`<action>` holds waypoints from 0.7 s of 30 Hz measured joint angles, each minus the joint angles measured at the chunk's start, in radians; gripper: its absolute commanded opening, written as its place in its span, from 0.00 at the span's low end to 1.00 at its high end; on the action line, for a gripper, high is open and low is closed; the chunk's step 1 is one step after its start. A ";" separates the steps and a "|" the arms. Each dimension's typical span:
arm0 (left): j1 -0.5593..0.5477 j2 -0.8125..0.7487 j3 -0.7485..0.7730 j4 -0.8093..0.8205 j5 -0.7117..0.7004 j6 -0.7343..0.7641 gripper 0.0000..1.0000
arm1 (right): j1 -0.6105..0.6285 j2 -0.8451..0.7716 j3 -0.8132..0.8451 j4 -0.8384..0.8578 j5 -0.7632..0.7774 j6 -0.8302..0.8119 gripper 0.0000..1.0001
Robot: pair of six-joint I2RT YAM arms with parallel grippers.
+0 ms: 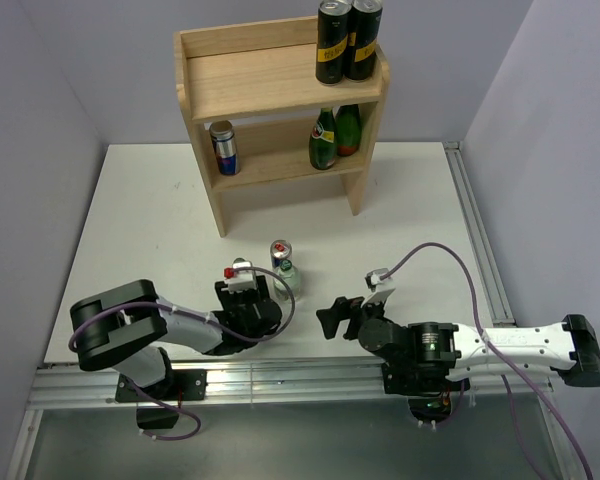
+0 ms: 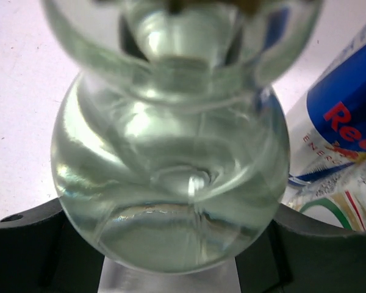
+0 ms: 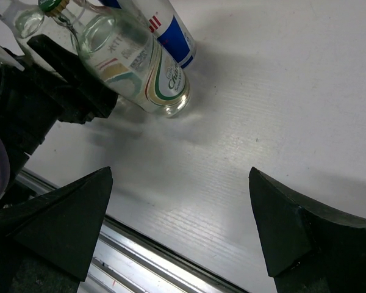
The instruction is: Place and organize the beverage onto the shelf
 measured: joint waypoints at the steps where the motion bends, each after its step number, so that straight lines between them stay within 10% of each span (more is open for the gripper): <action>1: 0.006 0.001 0.000 0.005 0.003 0.008 0.31 | 0.000 0.006 0.000 0.005 -0.001 -0.003 1.00; 2: 0.011 0.000 0.000 0.007 0.006 0.012 0.01 | 0.000 0.011 0.000 0.007 -0.003 -0.006 1.00; 12: -0.028 -0.189 0.260 -0.682 -0.013 -0.246 0.00 | 0.000 -0.014 0.000 0.008 0.002 -0.026 1.00; 21: 0.100 -0.377 0.784 -0.784 0.125 0.209 0.00 | 0.000 -0.019 0.015 0.005 0.014 -0.065 1.00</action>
